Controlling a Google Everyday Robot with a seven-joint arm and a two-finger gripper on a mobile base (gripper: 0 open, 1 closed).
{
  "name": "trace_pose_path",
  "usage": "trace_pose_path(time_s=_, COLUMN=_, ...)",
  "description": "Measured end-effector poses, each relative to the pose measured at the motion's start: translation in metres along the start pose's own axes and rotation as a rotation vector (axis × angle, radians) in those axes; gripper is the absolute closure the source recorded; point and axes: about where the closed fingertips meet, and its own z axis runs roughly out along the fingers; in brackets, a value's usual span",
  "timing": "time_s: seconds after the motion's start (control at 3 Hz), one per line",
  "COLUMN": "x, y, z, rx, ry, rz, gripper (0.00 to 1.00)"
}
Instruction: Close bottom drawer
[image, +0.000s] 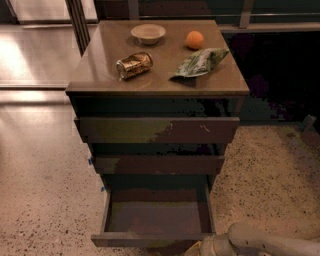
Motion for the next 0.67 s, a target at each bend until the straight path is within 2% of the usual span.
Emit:
trace_pose_path(time_s=0.33, x=0.004, y=-0.006, z=0.017, rx=0.055, ry=-0.023, rz=-0.067, gripper=1.00)
trace_pose_path(time_s=0.67, x=-0.001, y=-0.026, z=0.048, rx=0.105, ry=-0.059, rz=-0.175, gripper=1.00)
